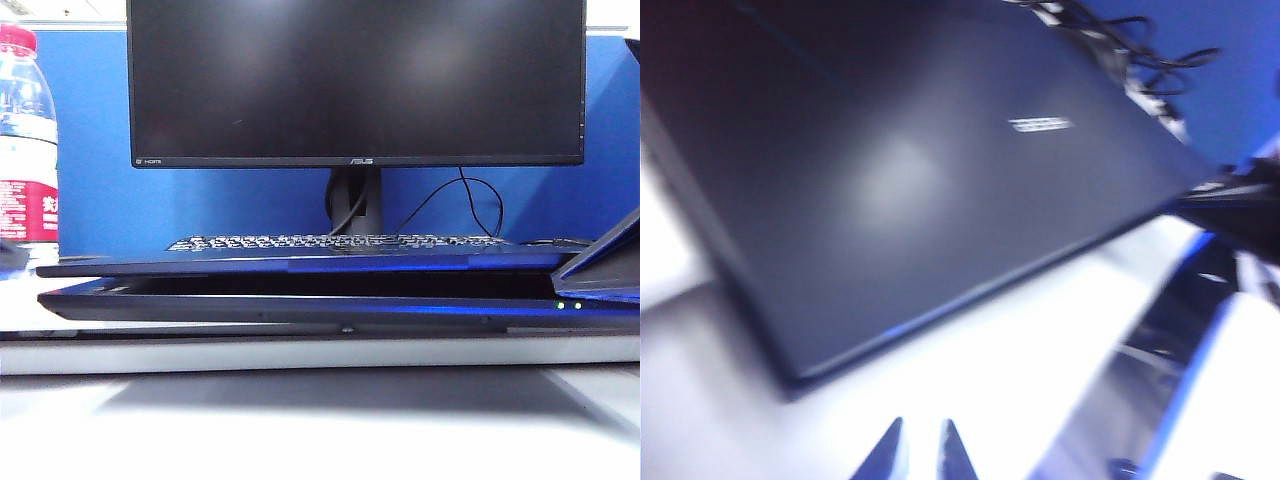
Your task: Open the lid of the black laptop.
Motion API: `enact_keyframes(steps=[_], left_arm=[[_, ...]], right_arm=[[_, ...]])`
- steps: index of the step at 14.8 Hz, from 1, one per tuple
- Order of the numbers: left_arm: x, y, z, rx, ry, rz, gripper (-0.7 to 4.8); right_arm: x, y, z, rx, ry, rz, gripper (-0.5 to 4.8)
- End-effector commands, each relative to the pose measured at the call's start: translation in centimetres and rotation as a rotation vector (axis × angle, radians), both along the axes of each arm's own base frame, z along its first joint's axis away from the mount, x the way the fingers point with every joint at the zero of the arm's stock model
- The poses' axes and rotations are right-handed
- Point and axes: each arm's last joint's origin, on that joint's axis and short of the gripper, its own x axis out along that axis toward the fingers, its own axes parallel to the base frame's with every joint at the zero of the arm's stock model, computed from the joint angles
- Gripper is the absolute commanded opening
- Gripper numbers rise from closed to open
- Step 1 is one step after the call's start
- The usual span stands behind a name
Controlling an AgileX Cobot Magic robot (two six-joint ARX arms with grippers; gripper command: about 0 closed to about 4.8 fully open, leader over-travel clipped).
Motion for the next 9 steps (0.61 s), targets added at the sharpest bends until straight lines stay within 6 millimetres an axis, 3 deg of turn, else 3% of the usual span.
enact_keyframes(steps=[1, 5, 9], left_arm=[[0.10, 0.15, -0.21, 0.037, -0.004, 0.062, 0.53], [0.26, 0.30, -0.23, 0.049, 0.000, 0.137, 0.53], [0.13, 0.02, 0.22, -0.002, -0.033, 0.021, 0.53]], right_arm=[[0.35, 0.07, 1.56, 0.079, -0.103, -0.050, -0.06], [0.37, 0.07, 1.63, 0.084, -0.109, -0.050, -0.06], [0.36, 0.07, 1.61, 0.083, -0.107, -0.050, -0.06]])
